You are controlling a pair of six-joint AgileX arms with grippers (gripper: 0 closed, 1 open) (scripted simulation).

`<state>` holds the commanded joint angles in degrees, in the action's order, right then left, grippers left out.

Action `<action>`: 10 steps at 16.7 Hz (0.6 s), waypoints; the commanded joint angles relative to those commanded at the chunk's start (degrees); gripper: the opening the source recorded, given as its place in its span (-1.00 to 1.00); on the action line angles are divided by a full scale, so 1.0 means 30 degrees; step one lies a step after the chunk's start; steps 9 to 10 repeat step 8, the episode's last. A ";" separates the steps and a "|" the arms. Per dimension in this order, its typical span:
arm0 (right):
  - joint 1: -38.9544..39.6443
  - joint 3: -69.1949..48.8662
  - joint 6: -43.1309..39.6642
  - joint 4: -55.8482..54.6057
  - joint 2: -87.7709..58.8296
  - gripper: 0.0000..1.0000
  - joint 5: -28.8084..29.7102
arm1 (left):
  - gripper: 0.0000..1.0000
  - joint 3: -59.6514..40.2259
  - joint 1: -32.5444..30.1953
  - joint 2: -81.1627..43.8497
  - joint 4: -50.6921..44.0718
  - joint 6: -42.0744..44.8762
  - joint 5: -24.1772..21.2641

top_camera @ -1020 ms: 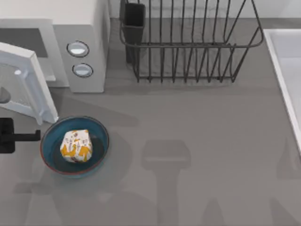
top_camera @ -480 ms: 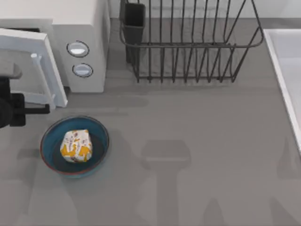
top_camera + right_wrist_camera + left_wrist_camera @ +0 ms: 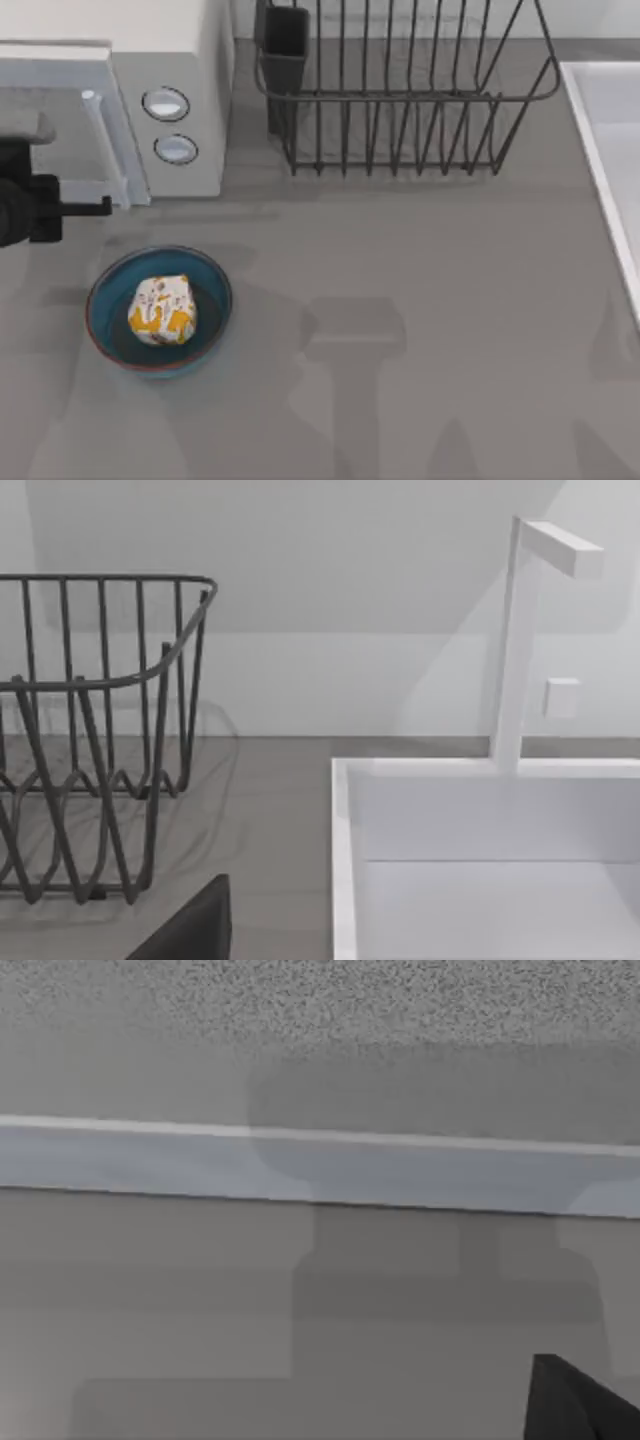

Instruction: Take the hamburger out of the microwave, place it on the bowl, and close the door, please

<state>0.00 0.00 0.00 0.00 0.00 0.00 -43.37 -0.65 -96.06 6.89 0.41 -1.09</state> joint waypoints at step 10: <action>0.0000 0.0000 0.0000 0.0000 0.0000 1.00 0.0000 | -1.00 -0.5324 -0.0100 -0.4722 -0.0429 -0.0029 0.0013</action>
